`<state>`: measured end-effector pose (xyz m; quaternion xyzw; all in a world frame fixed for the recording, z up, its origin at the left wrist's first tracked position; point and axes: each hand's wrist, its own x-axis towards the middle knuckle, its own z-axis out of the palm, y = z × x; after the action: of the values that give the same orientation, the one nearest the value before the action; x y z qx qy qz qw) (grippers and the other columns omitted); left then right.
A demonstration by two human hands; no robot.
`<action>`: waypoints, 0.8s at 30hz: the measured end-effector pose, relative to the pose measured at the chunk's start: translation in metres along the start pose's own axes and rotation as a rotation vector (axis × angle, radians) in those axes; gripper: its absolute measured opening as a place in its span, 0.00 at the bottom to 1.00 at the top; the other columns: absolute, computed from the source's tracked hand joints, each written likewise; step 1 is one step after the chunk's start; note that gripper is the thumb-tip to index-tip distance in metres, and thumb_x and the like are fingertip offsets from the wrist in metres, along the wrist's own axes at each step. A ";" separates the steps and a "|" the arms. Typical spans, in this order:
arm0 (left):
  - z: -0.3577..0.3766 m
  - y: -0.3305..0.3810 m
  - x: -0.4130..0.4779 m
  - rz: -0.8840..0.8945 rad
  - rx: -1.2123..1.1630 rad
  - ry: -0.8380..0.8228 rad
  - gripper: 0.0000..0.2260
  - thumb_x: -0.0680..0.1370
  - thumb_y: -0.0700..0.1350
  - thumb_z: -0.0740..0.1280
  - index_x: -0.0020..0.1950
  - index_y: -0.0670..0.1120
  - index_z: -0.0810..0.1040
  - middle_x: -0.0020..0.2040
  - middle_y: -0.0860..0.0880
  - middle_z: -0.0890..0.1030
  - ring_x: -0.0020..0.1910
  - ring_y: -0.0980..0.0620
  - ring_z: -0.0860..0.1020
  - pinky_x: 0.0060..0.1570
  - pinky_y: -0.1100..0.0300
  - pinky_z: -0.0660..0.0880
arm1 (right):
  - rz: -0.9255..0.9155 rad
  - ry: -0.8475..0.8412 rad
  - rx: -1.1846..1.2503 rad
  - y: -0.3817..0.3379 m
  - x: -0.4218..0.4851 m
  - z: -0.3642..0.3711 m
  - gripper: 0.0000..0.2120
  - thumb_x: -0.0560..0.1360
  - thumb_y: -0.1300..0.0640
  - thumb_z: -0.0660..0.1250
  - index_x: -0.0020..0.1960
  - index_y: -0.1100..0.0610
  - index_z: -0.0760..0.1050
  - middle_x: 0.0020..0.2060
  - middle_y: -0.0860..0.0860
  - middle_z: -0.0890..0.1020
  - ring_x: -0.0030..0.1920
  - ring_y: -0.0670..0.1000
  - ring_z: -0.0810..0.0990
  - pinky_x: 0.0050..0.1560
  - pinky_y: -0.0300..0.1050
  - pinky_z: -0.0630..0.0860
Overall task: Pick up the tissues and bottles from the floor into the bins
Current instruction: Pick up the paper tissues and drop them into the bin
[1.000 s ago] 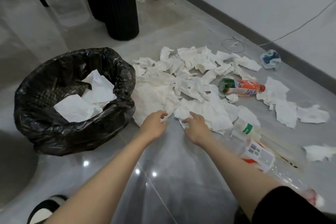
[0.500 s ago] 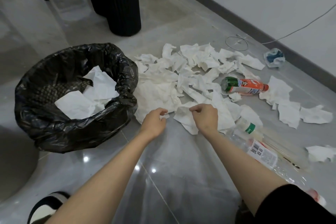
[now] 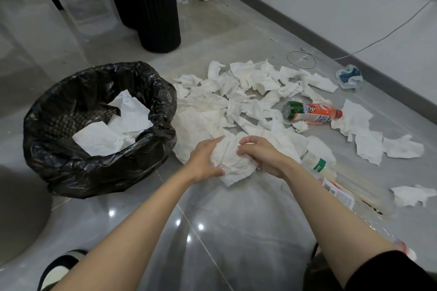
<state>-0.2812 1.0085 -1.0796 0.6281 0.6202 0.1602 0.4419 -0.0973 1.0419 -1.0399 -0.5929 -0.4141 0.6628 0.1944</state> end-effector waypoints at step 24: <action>-0.003 -0.018 -0.008 -0.392 -0.088 0.031 0.23 0.78 0.41 0.57 0.72 0.44 0.56 0.67 0.42 0.59 0.60 0.43 0.67 0.61 0.52 0.68 | 0.054 0.208 -1.098 0.062 0.037 0.006 0.38 0.75 0.55 0.65 0.77 0.53 0.46 0.66 0.57 0.70 0.65 0.58 0.71 0.60 0.51 0.69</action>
<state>-0.2961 0.9995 -1.0888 0.4727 0.7296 0.1076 0.4823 -0.0971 1.0313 -1.1113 -0.6796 -0.6619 0.2927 -0.1199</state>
